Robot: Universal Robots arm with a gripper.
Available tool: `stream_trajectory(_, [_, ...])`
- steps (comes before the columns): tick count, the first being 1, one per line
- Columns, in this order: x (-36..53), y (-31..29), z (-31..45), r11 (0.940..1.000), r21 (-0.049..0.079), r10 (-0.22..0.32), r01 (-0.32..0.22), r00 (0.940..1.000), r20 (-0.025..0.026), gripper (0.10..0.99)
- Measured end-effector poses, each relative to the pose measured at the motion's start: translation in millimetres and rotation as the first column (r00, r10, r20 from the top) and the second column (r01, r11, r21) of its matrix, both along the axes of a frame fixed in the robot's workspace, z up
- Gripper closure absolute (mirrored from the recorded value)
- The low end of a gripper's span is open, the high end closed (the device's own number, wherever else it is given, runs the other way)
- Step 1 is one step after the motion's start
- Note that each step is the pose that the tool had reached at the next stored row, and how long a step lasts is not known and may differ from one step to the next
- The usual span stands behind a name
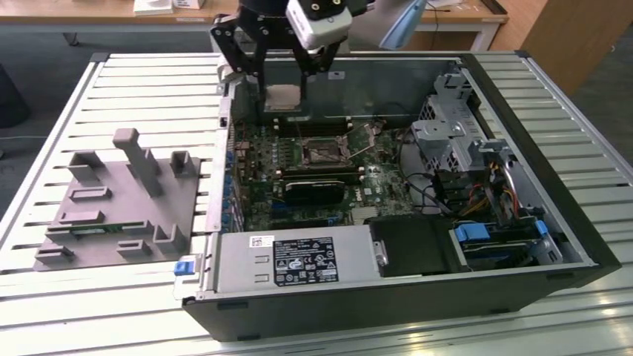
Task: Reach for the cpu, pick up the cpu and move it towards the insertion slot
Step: 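Pick up the cpu and move it towards the insertion slot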
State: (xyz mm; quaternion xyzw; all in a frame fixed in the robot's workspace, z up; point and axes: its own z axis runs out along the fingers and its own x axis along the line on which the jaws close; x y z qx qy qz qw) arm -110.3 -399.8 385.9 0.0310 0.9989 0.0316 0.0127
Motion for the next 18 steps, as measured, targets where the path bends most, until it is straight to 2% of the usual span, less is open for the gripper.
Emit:
stream_trajectory(7, [24.3, 3.1, -1.4, 1.0, 0.0, 0.0, 0.0, 1.0, 0.0061, 0.549])
stream_trajectory(18, [53.7, 15.1, -3.8, 1.0, 0.0, 0.0, 0.0, 0.9999, 0.0122, 0.549])
